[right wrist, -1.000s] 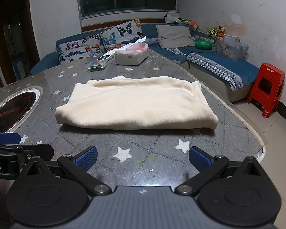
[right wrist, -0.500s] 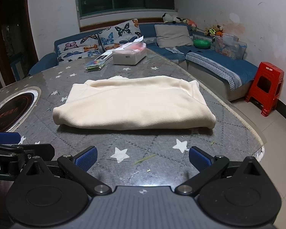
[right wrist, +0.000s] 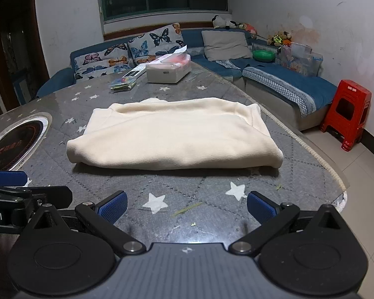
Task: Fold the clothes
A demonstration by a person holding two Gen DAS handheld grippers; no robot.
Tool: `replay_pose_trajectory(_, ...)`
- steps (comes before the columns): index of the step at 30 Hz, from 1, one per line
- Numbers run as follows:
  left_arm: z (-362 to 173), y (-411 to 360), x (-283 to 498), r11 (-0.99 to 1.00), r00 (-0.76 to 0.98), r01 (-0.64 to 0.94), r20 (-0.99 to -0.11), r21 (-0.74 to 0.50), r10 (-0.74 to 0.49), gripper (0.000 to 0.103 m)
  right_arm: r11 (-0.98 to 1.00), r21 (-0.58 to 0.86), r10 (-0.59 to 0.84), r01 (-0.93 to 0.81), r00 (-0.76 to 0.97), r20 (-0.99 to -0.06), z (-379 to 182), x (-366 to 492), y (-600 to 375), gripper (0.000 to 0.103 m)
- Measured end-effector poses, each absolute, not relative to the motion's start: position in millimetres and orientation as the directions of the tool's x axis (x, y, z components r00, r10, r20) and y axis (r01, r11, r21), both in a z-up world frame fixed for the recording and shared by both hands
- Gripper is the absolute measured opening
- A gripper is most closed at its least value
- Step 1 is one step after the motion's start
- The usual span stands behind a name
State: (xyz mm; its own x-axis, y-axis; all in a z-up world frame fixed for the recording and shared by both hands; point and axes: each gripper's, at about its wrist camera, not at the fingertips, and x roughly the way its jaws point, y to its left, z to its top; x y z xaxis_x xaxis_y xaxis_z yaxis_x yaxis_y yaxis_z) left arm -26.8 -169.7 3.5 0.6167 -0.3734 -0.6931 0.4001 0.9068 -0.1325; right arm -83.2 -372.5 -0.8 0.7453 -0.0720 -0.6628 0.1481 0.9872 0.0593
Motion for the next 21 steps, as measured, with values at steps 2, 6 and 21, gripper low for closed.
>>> replay_pose_trajectory(2, 3, -170, -26, 0.907, 0.616, 0.401, -0.694, -0.131, -0.373, 0.103, 0.987, 0.06, -0.071, 0.148, 0.745, -0.663, -1, -82, -373, 0.103)
replay_pose_trajectory(6, 3, -172, -24, 0.906, 0.614, 0.403, -0.696, -0.129, -0.372, 0.103, 0.988, 0.059, -0.069, 0.144, 0.744, -0.665, -2, -80, -372, 0.103)
replay_pose_trajectory(21, 1, -174, -13, 0.909, 0.609, 0.398, -0.705, -0.123, -0.362, 0.103, 0.99, 0.061, -0.056, 0.129, 0.742, -0.668, -4, -70, -373, 0.103)
